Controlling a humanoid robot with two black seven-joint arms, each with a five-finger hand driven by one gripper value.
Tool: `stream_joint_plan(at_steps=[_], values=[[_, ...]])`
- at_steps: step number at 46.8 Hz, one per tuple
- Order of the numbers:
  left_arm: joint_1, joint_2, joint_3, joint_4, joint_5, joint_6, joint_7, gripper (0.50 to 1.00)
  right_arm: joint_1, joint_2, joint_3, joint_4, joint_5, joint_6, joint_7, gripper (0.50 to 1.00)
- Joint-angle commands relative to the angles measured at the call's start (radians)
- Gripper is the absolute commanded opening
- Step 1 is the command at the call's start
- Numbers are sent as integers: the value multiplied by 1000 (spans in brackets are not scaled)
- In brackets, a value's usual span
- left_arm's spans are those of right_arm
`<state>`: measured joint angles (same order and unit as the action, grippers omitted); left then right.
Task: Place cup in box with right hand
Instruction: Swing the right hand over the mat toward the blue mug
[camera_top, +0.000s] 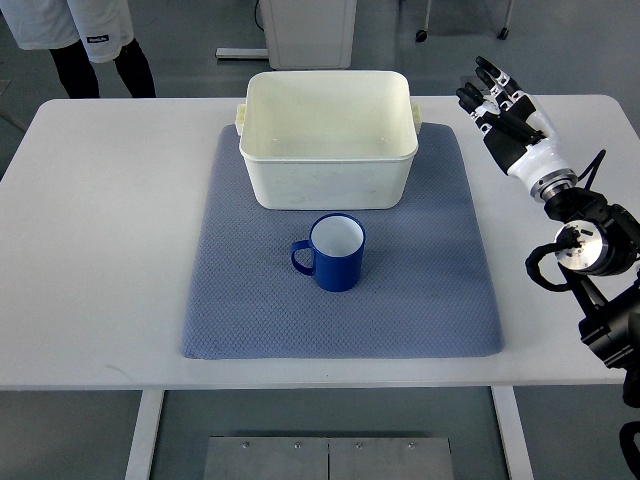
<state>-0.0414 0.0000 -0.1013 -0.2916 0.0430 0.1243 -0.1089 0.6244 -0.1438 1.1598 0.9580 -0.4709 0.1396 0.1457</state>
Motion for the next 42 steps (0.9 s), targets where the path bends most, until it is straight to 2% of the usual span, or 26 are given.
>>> stream_joint_plan(at_steps=[1, 17, 35, 42], values=[[0, 0, 0, 0, 0, 0, 0, 1000, 3, -2, 0, 18, 0, 0, -2, 1000], [0, 0, 0, -1, 0, 0, 0, 1000, 43, -43, -28, 87, -3, 3, -6, 1000], [0, 0, 0, 0, 0, 0, 0, 1000, 40, -91, -106, 238, -44, 9, -6, 1000], [0, 0, 0, 0, 0, 0, 0, 1000, 38, -92, -118, 269, -110, 49, -3, 1000]])
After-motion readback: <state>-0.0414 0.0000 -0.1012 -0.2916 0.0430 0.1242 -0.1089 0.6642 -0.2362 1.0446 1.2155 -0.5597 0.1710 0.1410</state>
